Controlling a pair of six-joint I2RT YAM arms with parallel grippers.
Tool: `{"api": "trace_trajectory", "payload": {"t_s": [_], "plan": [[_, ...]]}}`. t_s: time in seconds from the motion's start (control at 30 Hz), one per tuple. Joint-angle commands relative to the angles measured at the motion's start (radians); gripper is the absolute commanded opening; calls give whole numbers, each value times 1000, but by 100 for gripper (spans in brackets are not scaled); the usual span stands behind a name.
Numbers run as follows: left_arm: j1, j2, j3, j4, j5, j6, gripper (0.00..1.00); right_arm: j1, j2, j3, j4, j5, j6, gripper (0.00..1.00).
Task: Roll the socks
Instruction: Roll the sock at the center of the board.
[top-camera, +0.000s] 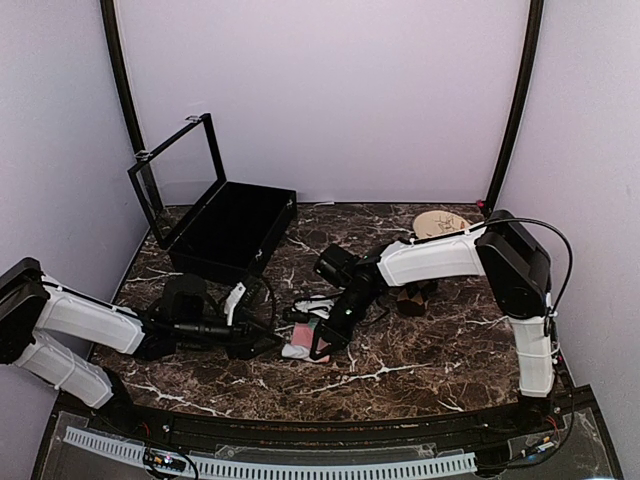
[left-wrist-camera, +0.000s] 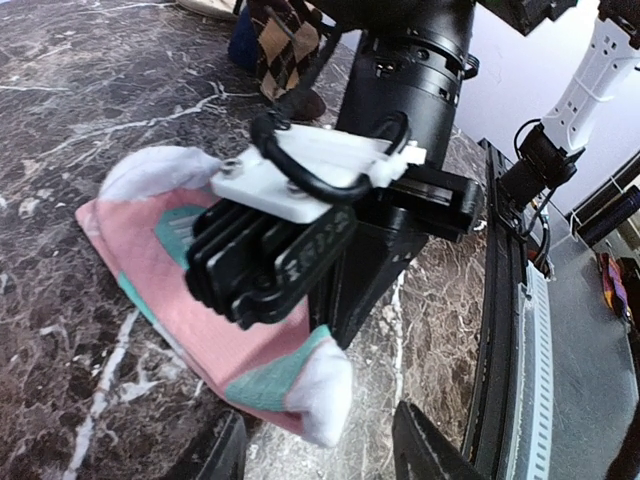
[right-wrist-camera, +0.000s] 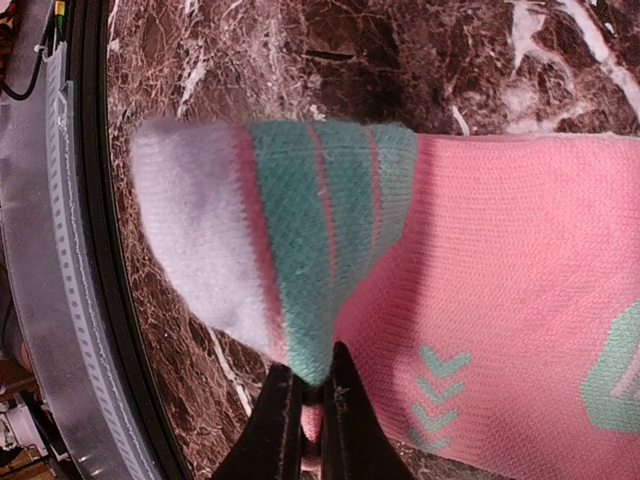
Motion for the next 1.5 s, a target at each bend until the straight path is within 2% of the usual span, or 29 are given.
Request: {"api": "trace_trajectory", "payload": {"t_s": [0.0, 0.37, 0.57, 0.83, 1.1, 1.47], "plan": [[-60, 50, 65, -48, 10, 74, 52, -9, 16, 32, -14, -20, -5, 6], [-120, 119, 148, -148, -46, 183, 55, -10, 20, 37, -32, -37, -14, 6], [-196, 134, 193, -229, -170, 280, 54, -12, 30, 46, -47, -47, -20, 6], [-244, 145, 245, -330, -285, 376, 49, -14, 45, 68, -85, -61, -37, 6], [-267, 163, 290, -428, -367, 420, 47, -20, 42, 77, -120, -65, -48, 5], [-285, 190, 332, -496, -405, 457, 39, -23, 39, 76, -130, -76, -56, 5]]}}
